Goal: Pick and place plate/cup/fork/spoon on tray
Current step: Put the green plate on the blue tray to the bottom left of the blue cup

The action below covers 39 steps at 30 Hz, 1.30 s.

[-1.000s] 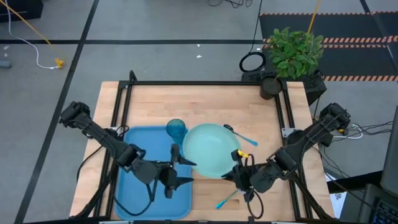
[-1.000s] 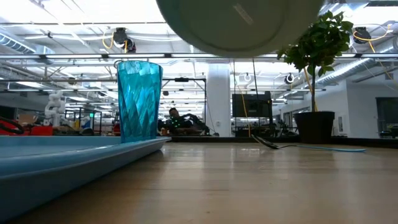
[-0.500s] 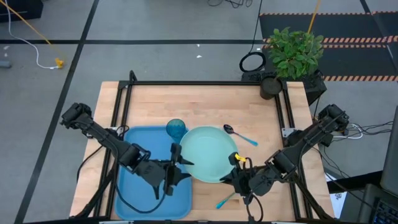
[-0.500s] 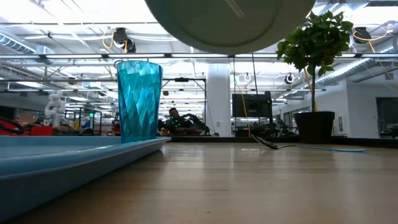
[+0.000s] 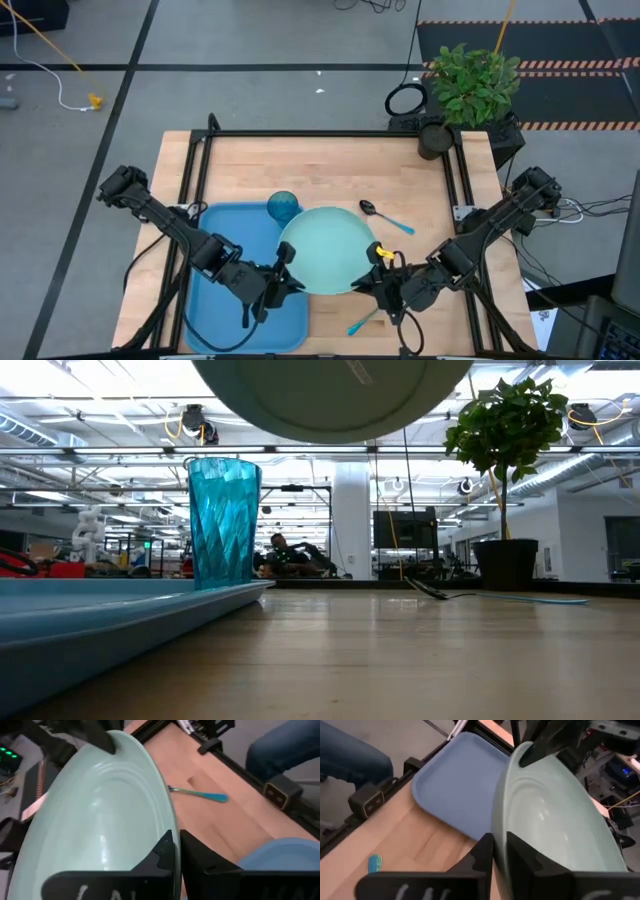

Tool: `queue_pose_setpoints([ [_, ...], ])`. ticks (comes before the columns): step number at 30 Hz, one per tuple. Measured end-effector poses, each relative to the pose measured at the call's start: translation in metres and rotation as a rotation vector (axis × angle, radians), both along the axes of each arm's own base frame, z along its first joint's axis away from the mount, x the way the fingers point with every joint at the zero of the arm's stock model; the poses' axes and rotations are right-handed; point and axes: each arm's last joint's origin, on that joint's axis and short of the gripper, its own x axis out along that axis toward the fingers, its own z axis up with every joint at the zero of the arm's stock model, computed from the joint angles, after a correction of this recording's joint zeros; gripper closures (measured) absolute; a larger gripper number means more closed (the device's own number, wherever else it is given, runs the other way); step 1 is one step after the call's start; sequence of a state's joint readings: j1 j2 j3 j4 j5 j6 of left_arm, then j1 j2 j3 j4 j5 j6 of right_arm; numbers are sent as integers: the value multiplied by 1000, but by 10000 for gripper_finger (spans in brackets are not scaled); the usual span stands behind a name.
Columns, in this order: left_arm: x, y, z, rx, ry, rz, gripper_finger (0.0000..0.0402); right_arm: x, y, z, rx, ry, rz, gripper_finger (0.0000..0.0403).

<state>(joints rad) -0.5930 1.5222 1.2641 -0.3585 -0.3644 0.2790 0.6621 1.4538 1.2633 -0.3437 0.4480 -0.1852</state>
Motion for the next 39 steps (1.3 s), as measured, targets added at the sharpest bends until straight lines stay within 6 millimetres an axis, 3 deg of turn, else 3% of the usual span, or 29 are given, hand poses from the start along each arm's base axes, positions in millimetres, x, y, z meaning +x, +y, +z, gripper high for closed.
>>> queue_pose_setpoints([
  [20, -38, -48, 4, -133, 21, -104, 395, 7, 6, 26, 92, -237, 40, 196],
  [32, -84, -79, -6, -320, 143, 64, 391, -6, 0, 41, 133, -269, 15, 187],
  [39, -101, -101, -32, -314, 220, 137, 395, -6, 0, 41, 140, -267, 12, 187],
])
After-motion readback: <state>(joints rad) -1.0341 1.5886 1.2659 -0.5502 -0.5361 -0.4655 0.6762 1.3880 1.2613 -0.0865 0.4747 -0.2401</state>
